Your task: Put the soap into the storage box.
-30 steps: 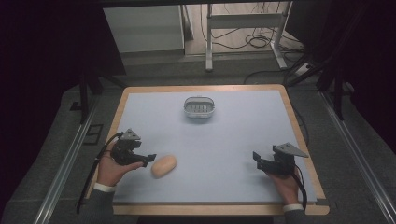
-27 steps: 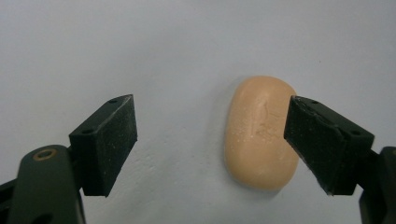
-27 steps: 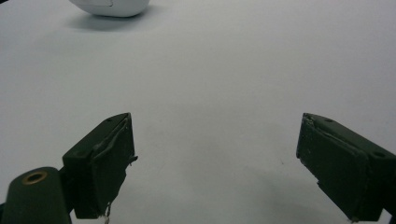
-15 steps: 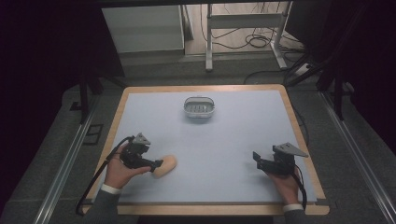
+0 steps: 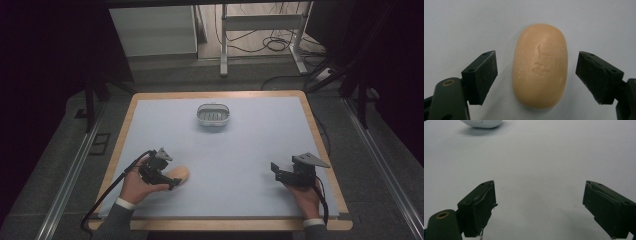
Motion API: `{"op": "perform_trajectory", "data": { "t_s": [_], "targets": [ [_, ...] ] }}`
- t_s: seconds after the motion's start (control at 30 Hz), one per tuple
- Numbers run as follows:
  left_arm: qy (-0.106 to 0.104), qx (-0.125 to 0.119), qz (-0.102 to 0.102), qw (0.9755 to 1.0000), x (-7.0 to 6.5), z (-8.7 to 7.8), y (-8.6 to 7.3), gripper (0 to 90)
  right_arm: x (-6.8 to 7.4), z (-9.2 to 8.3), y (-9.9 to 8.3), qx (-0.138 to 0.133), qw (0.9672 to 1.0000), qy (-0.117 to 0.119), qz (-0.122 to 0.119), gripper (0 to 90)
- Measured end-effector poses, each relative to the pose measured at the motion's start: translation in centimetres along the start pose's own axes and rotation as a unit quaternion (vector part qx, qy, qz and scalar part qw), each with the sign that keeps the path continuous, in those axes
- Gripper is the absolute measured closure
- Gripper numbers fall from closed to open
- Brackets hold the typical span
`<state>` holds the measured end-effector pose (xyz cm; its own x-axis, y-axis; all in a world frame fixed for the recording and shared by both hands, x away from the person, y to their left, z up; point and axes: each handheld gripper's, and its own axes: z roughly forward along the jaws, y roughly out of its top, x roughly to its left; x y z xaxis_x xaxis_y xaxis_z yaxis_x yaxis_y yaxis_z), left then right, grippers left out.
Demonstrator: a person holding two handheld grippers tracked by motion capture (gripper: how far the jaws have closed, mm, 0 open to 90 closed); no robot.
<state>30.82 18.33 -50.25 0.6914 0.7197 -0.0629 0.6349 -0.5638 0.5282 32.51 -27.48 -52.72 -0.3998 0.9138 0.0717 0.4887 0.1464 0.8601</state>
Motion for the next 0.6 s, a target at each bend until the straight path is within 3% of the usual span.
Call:
{"op": "perform_trajectory", "data": {
  "t_s": [0.37, 0.6],
  "targets": [
    [-0.006, 0.024, 0.007, 0.9997, -0.2, 1.4, 0.1, 18.6, 0.0, 0.0, 0.0, 0.000, 1.0000, 0.000, 0.001, 11.4],
    [-0.007, 0.027, 0.010, 0.9996, -0.2, 2.1, 0.1, 21.1, 0.0, 0.0, 0.0, 0.001, 1.0000, -0.001, 0.001, 11.4]
  ]
}}
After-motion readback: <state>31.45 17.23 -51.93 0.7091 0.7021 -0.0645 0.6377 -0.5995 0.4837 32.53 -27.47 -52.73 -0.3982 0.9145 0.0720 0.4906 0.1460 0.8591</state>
